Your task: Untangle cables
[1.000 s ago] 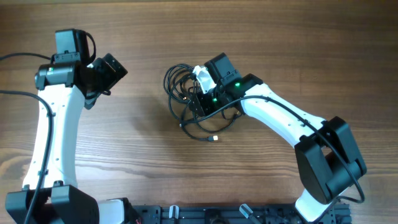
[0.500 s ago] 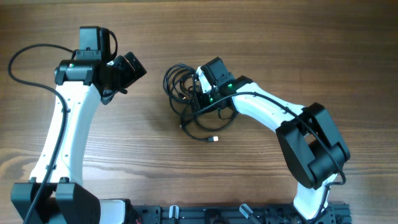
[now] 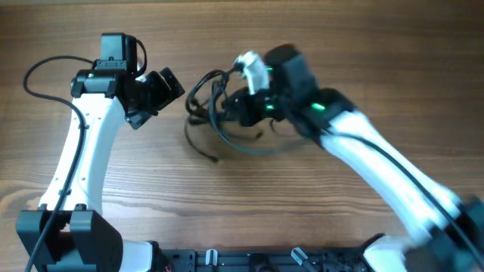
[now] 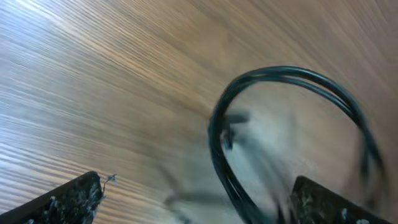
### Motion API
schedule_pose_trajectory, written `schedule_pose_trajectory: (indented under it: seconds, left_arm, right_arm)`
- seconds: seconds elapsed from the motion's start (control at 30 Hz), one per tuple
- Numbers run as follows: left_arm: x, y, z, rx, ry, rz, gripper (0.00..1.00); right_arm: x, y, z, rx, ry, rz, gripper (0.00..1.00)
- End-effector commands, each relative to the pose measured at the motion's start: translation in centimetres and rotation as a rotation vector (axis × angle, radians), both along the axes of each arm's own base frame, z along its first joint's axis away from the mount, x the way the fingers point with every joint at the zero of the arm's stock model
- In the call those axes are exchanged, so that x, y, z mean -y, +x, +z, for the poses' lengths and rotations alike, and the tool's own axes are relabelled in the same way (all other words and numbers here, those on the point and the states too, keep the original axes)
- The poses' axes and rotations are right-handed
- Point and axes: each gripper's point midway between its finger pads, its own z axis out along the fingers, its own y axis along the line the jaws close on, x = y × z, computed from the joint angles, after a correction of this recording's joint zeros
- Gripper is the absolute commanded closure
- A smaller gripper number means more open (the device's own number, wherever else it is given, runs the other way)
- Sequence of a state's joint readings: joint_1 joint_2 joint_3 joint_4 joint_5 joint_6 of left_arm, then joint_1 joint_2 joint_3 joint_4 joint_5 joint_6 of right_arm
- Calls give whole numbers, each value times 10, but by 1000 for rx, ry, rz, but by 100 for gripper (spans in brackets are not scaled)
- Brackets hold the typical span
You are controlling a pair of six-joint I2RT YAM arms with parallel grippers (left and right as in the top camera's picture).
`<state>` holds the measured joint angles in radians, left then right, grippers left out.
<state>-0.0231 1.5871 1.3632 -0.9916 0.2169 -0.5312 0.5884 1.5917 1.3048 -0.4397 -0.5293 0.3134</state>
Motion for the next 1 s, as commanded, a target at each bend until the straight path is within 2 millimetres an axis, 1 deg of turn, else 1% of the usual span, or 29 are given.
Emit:
schedule_pose_trajectory:
  seconds: [0.0, 0.1, 0.17, 0.2, 0.23, 0.27, 0.3, 0.33, 0.37, 0.43, 0.5, 0.53, 0.57, 0.63, 0.7, 0.77, 0.83, 0.87, 0.9, 0.97]
  left_arm:
    - [32, -5, -1, -1, -87, -126, 0]
    - [45, -8, -1, -1, -86, -164, 0]
    - [49, -9, -2, -3, -76, -175, 0]
    - [49, -9, -2, -4, -77, -173, 0]
    - [49, -9, -2, -3, -77, -173, 0]
    - [47, -6, -1, 6, -77, -167, 0]
    - [44, -5, 0, 4, -85, -138, 0]
    - [40, -4, 0, -19, -128, -62, 0]
    - [44, -5, 4, -25, -194, -55, 0]
    - [60, -7, 21, -14, -374, -115, 0]
    - [84, -15, 48, 68, -564, -308, 0]
    - [91, -18, 58, 97, -625, -367, 0]
    - [96, -21, 64, 104, -666, -390, 0]
    - [100, -25, 63, 94, -667, -406, 0]
    - [109, -32, 69, 114, -700, -472, 0]
    - [110, -33, 70, 118, -707, -481, 0]
    - [111, -35, 71, 110, -719, -482, 0]
    - [117, -40, 78, 126, -758, -525, 0]
    - [127, -51, 92, 175, -836, -621, 0]
    - [129, -53, 90, 169, -823, -628, 0]
  right_arm:
    - [23, -32, 126, 220, 188, -32, 96]
    - [45, -32, 158, 249, 239, -180, 96]
    - [51, -24, 170, 265, 271, -252, 96]
    - [53, -21, 168, 252, 269, -277, 96]
    - [55, -17, 162, 225, 256, -314, 96]
    - [57, -11, 150, 183, 232, -354, 96]
    - [56, -10, 144, 157, 226, -362, 96]
    - [55, -8, 135, 132, 212, -367, 96]
    - [54, -7, 128, 103, 202, -376, 96]
    - [52, -4, 120, 64, 199, -391, 96]
    - [52, -3, 118, 6, 228, -427, 96]
    - [51, -2, 121, 5, 240, -430, 96]
    - [50, -2, 124, 5, 257, -431, 96]
    - [49, -1, 127, -19, 284, -450, 96]
    - [51, 5, 133, 11, 299, -472, 96]
    - [63, 18, 135, 58, 287, -558, 96]
    - [73, 26, 134, 80, 274, -634, 96]
    - [80, 31, 134, 99, 261, -677, 96]
    - [86, 38, 130, 106, 250, -734, 96]
    - [81, 36, 129, 36, 296, -738, 96]
